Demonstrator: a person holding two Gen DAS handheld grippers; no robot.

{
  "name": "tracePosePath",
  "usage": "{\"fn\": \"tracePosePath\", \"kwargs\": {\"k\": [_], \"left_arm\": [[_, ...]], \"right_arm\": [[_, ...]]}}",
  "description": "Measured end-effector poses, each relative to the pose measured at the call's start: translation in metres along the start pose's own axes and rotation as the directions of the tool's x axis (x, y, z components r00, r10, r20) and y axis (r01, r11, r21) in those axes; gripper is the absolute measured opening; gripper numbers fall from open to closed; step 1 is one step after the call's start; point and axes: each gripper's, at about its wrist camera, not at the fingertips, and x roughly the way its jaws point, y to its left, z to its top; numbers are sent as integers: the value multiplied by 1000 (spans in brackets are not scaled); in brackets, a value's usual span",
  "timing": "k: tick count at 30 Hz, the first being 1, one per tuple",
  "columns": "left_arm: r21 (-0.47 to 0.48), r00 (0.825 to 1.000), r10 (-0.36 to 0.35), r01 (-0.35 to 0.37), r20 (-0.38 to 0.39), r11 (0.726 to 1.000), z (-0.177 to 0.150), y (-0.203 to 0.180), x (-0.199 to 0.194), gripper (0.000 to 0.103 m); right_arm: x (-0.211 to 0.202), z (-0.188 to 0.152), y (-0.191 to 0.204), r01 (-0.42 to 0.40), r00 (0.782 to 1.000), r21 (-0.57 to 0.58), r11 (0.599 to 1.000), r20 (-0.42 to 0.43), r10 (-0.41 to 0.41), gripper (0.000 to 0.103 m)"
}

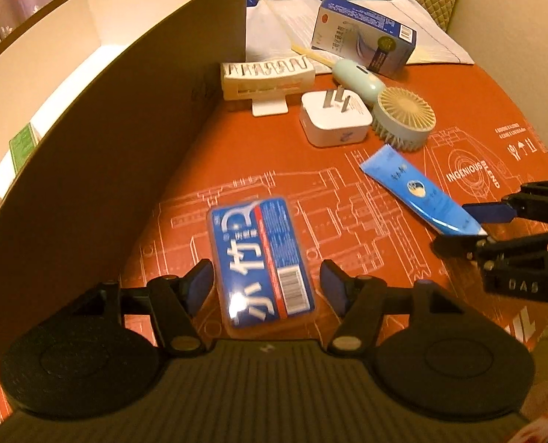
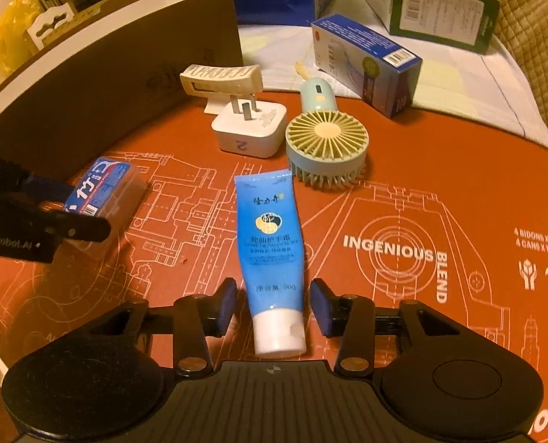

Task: Organize rigid objects
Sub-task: 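Grasp the blue toothpaste tube with the right tool while the left tool grasps the blue toothbrush box, then lift and carry the tube and toothbrush box over the brown box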

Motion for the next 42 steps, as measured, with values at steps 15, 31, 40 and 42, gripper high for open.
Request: {"fn": "tracePosePath", "kwargs": {"k": [15,31,40,42], "left_arm": [[18,999,38,-38,6,999,-2,-5,8,54],[12,999,33,-33,34,999,-16,-10,-9,52],[-3,995,15,-15,100,1000,-13,-14,-44,52],[-9,992,11,-9,122,1000,-11,-14,-56,52]], "right_arm": [[7,3,13,53,998,-59,997,21,-52,40],[-2,1,22,26,1000,-84,996,7,-25,33],[-33,15,31,-18,998,-71,997,50,22,33],[-41,18,33,-30,998,-62,998,57,33,33]]}}
